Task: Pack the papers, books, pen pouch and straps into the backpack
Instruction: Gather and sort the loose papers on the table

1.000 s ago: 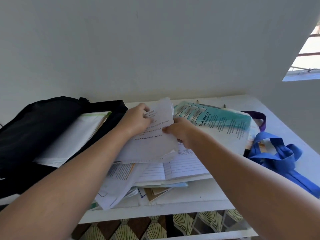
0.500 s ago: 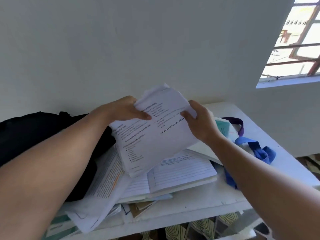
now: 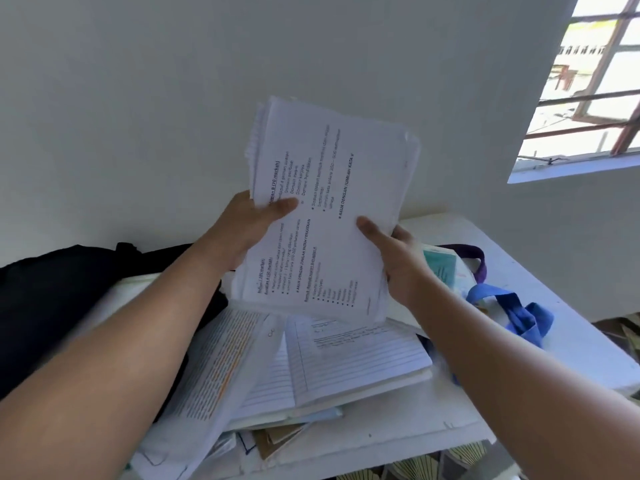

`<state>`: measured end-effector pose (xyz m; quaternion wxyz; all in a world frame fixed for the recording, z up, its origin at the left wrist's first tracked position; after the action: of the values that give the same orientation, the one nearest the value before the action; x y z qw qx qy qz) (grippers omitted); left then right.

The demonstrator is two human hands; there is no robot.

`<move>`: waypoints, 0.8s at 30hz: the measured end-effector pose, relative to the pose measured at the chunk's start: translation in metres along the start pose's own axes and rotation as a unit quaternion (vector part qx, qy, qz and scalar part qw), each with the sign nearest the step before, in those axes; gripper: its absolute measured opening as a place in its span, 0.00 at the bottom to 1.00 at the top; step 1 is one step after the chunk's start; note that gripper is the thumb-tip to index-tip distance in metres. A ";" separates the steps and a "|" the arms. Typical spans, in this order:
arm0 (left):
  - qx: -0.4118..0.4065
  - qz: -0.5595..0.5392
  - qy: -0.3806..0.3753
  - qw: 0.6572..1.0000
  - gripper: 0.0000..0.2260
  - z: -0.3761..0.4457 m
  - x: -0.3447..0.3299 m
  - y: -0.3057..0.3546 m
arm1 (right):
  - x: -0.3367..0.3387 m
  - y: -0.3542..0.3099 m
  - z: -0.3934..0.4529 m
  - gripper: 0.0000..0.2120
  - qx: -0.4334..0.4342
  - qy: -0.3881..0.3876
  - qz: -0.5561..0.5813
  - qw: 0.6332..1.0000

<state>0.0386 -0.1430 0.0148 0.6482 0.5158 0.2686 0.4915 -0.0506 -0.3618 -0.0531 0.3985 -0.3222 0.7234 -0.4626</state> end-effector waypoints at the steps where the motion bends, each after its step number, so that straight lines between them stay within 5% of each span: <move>1: -0.013 -0.017 0.025 0.999 0.10 -0.005 -0.003 -0.002 | 0.000 -0.009 -0.002 0.08 0.034 -0.004 -0.014 0.999; 8: -0.014 -0.154 0.157 0.975 0.15 -0.020 -0.034 -0.022 | -0.009 -0.024 -0.015 0.07 0.151 -0.032 -0.048 0.987; 15: 0.037 -0.068 0.094 0.993 0.17 -0.032 -0.033 -0.040 | -0.005 0.009 -0.009 0.03 0.055 -0.003 -0.171 0.984; 19: 0.072 0.038 0.097 0.992 0.27 -0.039 -0.004 -0.036 | -0.008 -0.002 0.010 0.06 -0.006 0.011 -0.036 0.999; 24: 0.091 0.029 0.178 0.979 0.11 -0.057 0.032 -0.038 | -0.014 0.002 0.021 0.14 -0.144 -0.029 0.075 0.986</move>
<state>0.0154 -0.0897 -0.0337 0.5260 0.4841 0.4086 0.5674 -0.0258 -0.3583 -0.0564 0.4025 -0.3338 0.7929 -0.3129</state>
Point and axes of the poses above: each hand's wrist, its own z-axis towards the middle knuckle, its own x-axis out of the back of the hand, y = z × x, the point moved 1 cm from there along z, towards the middle knuckle, and after that the axes turned 12 degrees about -x, right-handed, at the moved point
